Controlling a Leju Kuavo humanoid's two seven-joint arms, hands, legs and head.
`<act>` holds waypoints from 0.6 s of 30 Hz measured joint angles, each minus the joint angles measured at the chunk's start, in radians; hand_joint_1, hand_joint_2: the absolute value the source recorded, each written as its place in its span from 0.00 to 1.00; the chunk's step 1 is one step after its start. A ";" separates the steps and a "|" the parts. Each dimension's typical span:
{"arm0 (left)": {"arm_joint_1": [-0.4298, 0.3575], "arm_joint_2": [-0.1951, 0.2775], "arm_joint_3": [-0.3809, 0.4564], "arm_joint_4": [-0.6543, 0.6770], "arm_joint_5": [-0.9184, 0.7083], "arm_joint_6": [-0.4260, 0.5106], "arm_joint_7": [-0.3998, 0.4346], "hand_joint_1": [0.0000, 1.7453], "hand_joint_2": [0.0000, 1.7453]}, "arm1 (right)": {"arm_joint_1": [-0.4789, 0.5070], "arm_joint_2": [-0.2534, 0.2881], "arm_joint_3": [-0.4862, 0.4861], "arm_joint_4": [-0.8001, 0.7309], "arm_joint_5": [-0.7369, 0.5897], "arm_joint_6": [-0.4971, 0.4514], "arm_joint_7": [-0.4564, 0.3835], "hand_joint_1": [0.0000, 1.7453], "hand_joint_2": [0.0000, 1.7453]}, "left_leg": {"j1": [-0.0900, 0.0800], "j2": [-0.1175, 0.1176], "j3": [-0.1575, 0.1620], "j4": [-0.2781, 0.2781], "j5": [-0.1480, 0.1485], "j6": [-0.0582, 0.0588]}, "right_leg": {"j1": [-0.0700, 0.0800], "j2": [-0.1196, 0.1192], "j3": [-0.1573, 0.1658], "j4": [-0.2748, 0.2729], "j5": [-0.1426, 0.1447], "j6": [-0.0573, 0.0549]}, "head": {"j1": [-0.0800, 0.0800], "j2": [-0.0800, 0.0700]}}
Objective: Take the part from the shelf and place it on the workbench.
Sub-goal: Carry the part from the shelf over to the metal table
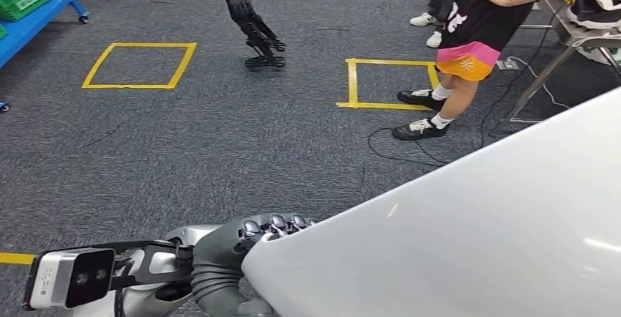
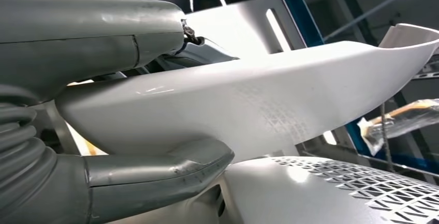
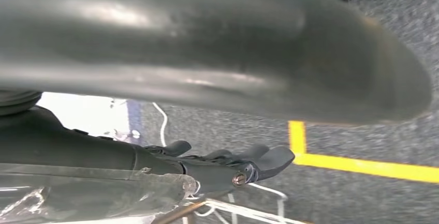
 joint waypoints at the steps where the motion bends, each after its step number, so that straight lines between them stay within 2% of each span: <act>1: 0.000 0.000 0.000 0.000 -0.001 0.000 0.000 1.00 1.00 | 0.000 0.000 -0.002 -0.001 0.006 -0.001 0.000 0.00 0.00 | 0.000 0.009 0.001 0.000 -0.001 -0.001 | 0.000 -0.004 0.023 -0.034 0.021 0.001 | 0.000 0.000; 3: 0.000 0.000 -0.001 0.000 -0.004 0.001 0.000 1.00 1.00 | -0.002 0.000 -0.007 -0.003 0.015 -0.001 0.000 0.00 0.00 | -0.002 0.025 0.004 0.003 -0.006 -0.009 | 0.001 -0.030 0.105 -0.172 0.073 0.003 | 0.001 0.000; 4: 0.000 0.000 -0.001 0.000 -0.005 0.001 0.000 1.00 1.00 | -0.004 0.000 -0.009 -0.004 0.017 -0.001 0.000 0.00 0.00 | -0.004 0.031 0.005 0.005 -0.009 -0.014 | 0.001 -0.041 0.138 -0.228 0.090 -0.002 | 0.000 0.000; 5: 0.000 0.000 -0.002 0.000 -0.005 0.002 0.000 1.00 1.00 | -0.006 0.000 -0.011 -0.005 0.019 -0.001 0.000 0.00 0.00 | -0.007 0.036 0.006 0.007 -0.012 -0.018 | 0.002 -0.048 0.158 -0.263 0.098 -0.009 | -0.002 0.000; 6: -0.001 0.000 -0.003 0.000 -0.005 0.002 0.000 1.00 1.00 | -0.008 0.001 -0.013 -0.005 0.021 0.000 0.000 0.00 0.00 | -0.010 0.041 0.007 0.008 -0.013 -0.022 | 0.004 -0.047 0.162 -0.273 0.097 -0.017 | -0.003 0.000; 8: -0.001 0.000 -0.005 0.000 -0.005 0.002 0.000 1.00 1.00 | -0.008 0.001 -0.018 -0.006 0.026 0.000 0.001 0.00 0.00 | -0.008 0.047 0.008 0.007 -0.015 -0.030 | 0.004 -0.032 0.158 -0.274 0.100 -0.034 | -0.005 0.000; 10: -0.001 0.000 -0.006 0.000 -0.005 0.002 0.000 1.00 1.00 | -0.008 0.001 -0.023 -0.009 0.029 0.001 0.002 0.00 0.00 | -0.005 0.025 -0.006 0.040 -0.044 -0.041 | 0.002 -0.018 0.158 -0.277 0.103 -0.046 | -0.006 0.000; 12: 0.000 0.003 -0.007 0.000 -0.004 0.001 0.000 1.00 1.00 | -0.011 0.000 -0.025 -0.014 0.030 0.002 0.003 0.00 0.00 | -0.002 -0.005 -0.060 0.157 -0.109 -0.048 | 0.000 -0.002 0.156 -0.278 0.105 -0.053 | -0.009 0.000; 13: 0.002 0.004 -0.007 0.000 -0.004 0.001 0.000 1.00 1.00 | -0.012 0.000 -0.025 -0.016 0.030 0.002 0.003 0.00 0.00 | -0.001 -0.010 -0.095 0.228 -0.139 -0.049 | 0.000 0.007 0.155 -0.278 0.105 -0.054 | -0.010 0.000; 14: 0.003 0.006 -0.007 0.000 -0.004 0.001 0.000 1.00 1.00 | -0.013 0.000 -0.025 -0.017 0.030 0.002 0.003 0.00 0.00 | -0.001 -0.012 -0.124 0.282 -0.155 -0.049 | 0.000 0.017 0.154 -0.278 0.105 -0.055 | -0.010 0.000; 15: 0.004 0.007 -0.007 0.000 -0.004 0.001 0.000 1.00 1.00 | -0.013 0.000 -0.026 -0.017 0.030 0.002 0.003 0.00 0.00 | -0.001 -0.013 -0.137 0.302 -0.149 -0.048 | 0.000 0.027 0.154 -0.278 0.106 -0.055 | -0.010 0.000; 16: 0.004 0.009 -0.008 0.000 -0.004 0.000 0.000 1.00 1.00 | -0.013 0.000 -0.026 -0.017 0.030 0.002 0.004 0.00 0.00 | 0.000 -0.014 -0.131 0.282 -0.124 -0.046 | 0.000 0.038 0.154 -0.278 0.106 -0.053 | -0.010 0.000; 17: 0.004 0.009 -0.008 0.000 -0.004 0.000 0.000 1.00 1.00 | -0.013 0.000 -0.027 -0.017 0.030 0.003 0.005 0.00 0.00 | 0.001 -0.020 -0.107 0.228 -0.086 -0.043 | -0.001 0.049 0.155 -0.278 0.108 -0.052 | -0.010 0.000; 18: 0.003 0.010 -0.008 0.000 -0.004 0.000 0.000 1.00 1.00 | -0.013 0.000 -0.027 -0.017 0.029 0.003 0.007 0.00 0.00 | 0.002 -0.036 -0.075 0.161 -0.048 -0.041 | -0.002 0.060 0.154 -0.278 0.109 -0.049 | -0.011 0.000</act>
